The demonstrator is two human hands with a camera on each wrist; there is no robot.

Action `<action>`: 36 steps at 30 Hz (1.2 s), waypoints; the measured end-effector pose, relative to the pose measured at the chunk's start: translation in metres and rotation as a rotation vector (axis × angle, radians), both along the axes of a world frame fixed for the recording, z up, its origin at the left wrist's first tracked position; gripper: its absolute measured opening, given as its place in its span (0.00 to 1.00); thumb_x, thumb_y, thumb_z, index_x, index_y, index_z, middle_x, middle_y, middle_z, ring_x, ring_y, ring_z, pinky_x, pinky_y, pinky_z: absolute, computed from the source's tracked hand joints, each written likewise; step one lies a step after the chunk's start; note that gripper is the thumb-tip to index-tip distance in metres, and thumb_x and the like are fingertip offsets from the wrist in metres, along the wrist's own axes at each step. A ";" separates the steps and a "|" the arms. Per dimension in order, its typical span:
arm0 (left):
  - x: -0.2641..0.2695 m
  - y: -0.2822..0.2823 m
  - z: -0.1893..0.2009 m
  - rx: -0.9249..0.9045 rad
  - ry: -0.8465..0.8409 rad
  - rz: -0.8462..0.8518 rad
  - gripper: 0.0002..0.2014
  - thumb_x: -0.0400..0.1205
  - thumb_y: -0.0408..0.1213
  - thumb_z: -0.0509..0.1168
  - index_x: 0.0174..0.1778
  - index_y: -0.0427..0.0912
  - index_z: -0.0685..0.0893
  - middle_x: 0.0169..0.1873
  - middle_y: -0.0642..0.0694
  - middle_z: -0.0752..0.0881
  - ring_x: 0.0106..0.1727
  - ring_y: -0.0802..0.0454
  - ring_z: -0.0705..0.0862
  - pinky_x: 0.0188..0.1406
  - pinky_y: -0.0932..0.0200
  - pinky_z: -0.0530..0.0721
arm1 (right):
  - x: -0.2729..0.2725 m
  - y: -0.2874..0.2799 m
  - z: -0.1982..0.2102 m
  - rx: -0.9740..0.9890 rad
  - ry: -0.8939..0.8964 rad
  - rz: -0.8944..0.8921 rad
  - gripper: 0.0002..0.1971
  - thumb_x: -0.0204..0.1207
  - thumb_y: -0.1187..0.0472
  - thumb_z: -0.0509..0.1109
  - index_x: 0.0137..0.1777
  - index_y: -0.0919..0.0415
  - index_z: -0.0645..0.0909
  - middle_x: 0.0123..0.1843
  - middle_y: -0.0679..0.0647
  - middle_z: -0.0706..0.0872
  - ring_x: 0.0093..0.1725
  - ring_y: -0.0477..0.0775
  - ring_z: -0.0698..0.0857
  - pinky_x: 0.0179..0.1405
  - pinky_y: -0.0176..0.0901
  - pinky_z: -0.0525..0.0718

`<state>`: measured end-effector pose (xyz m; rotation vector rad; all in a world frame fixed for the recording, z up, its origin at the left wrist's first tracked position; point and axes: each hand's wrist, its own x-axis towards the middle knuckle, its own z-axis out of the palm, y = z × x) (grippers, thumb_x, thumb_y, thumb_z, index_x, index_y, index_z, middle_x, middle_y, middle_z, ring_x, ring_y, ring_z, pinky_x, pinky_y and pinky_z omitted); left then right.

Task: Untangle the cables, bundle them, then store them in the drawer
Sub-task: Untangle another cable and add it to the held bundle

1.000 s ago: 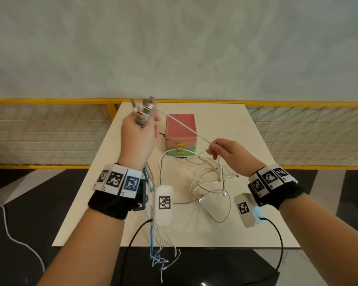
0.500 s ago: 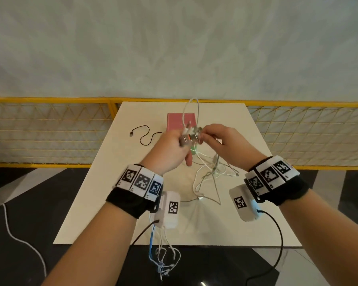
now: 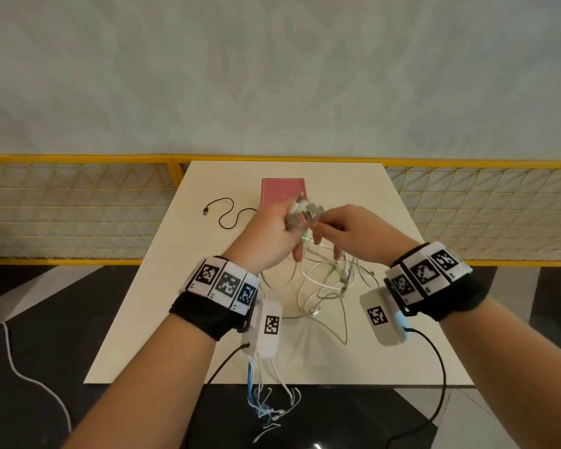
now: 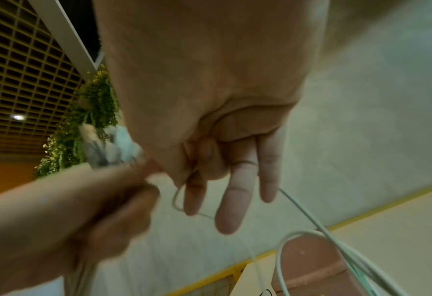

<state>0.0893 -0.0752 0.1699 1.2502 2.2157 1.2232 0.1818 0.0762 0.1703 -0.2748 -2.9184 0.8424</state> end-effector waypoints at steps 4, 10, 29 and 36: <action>-0.005 0.000 -0.006 -0.045 0.040 0.085 0.14 0.87 0.36 0.61 0.35 0.47 0.83 0.20 0.48 0.84 0.18 0.66 0.77 0.26 0.65 0.74 | -0.001 0.005 -0.004 -0.115 0.145 0.079 0.08 0.83 0.58 0.62 0.44 0.52 0.80 0.39 0.47 0.87 0.38 0.36 0.84 0.41 0.29 0.79; -0.017 -0.010 0.010 0.399 -0.012 0.428 0.13 0.86 0.32 0.62 0.35 0.45 0.80 0.21 0.53 0.80 0.17 0.65 0.75 0.22 0.73 0.71 | -0.002 0.037 -0.053 -0.292 0.019 -0.040 0.13 0.86 0.62 0.54 0.43 0.57 0.77 0.44 0.54 0.86 0.53 0.56 0.88 0.46 0.31 0.81; -0.017 0.004 0.000 0.097 0.060 0.307 0.11 0.84 0.31 0.59 0.38 0.41 0.85 0.23 0.47 0.87 0.32 0.53 0.86 0.37 0.69 0.80 | -0.021 0.047 -0.050 -0.066 0.235 -0.108 0.07 0.83 0.65 0.60 0.53 0.63 0.80 0.53 0.55 0.80 0.48 0.48 0.84 0.46 0.26 0.72; -0.025 -0.012 0.016 0.330 0.012 0.398 0.15 0.86 0.32 0.60 0.32 0.48 0.78 0.20 0.48 0.82 0.19 0.62 0.78 0.26 0.76 0.73 | -0.023 0.068 -0.074 -0.061 0.109 -0.286 0.08 0.84 0.62 0.57 0.51 0.61 0.78 0.53 0.55 0.74 0.47 0.53 0.76 0.49 0.36 0.68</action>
